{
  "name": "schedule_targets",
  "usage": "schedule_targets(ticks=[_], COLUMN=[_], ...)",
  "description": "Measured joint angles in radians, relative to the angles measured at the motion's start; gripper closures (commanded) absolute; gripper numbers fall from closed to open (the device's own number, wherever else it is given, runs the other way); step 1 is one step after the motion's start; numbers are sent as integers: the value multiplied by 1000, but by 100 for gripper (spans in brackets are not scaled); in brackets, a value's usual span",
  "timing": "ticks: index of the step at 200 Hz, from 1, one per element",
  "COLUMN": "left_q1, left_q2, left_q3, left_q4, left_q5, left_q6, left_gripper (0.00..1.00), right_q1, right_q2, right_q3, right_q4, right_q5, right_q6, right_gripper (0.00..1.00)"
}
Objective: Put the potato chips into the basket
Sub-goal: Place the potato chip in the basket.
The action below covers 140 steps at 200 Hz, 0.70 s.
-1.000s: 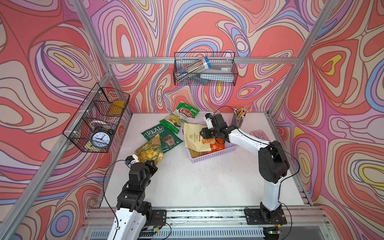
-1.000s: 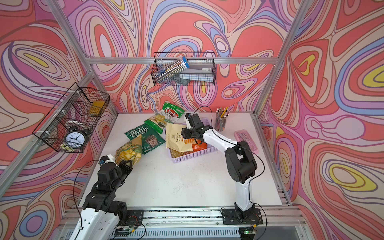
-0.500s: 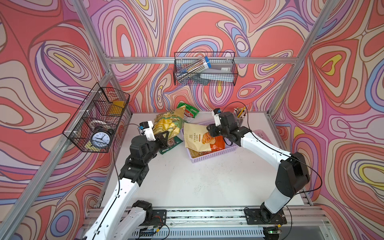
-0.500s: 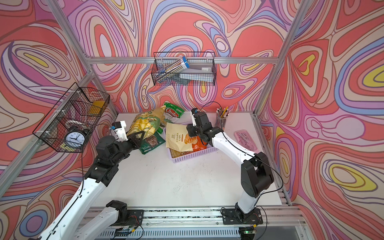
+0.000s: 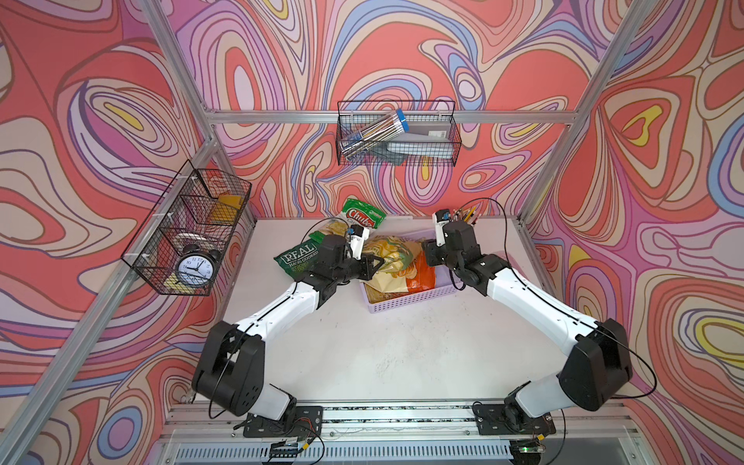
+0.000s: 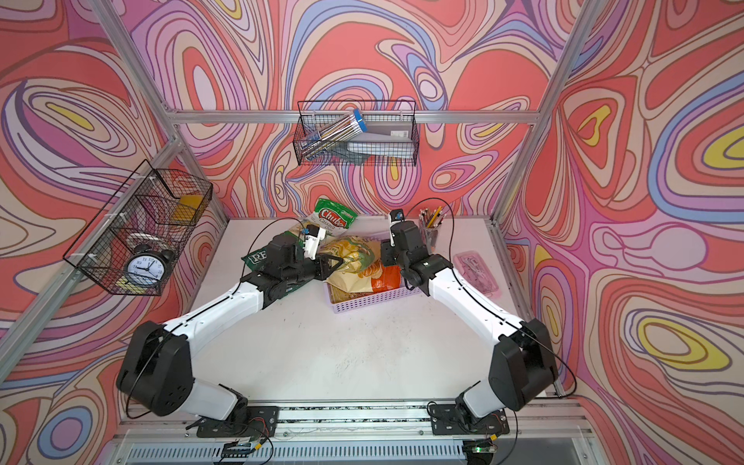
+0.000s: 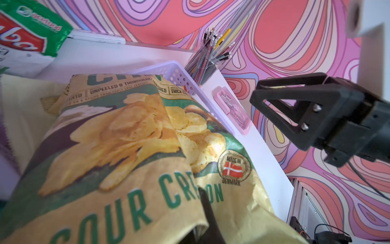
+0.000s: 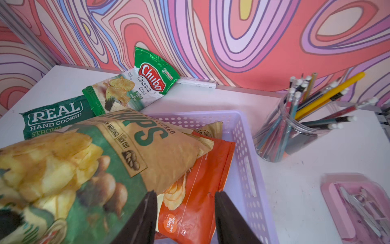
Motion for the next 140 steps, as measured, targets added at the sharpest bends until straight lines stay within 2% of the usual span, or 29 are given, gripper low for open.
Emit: schedule_targets(ticks=[26,49,83,140], left_q1=[2,6,11,55], left_q2=[138,217,270,324], left_q3=[131,173,188,359], left_q4=[13,16,-21,-158], left_q5=[93,180,262,389], left_q6=[43,98,219,389], left_gripper=[100,100,100,100], right_q1=[-21,-34,-43,-47], right_q2=[-72,-101,-119,-118], right_q3=[-61,-79,-96,-97], right_q4=[9,8,7,8], right_q5=[27,40,45,33], right_q6=[-1,-6,-16,-16], right_gripper=[54,54,55,55])
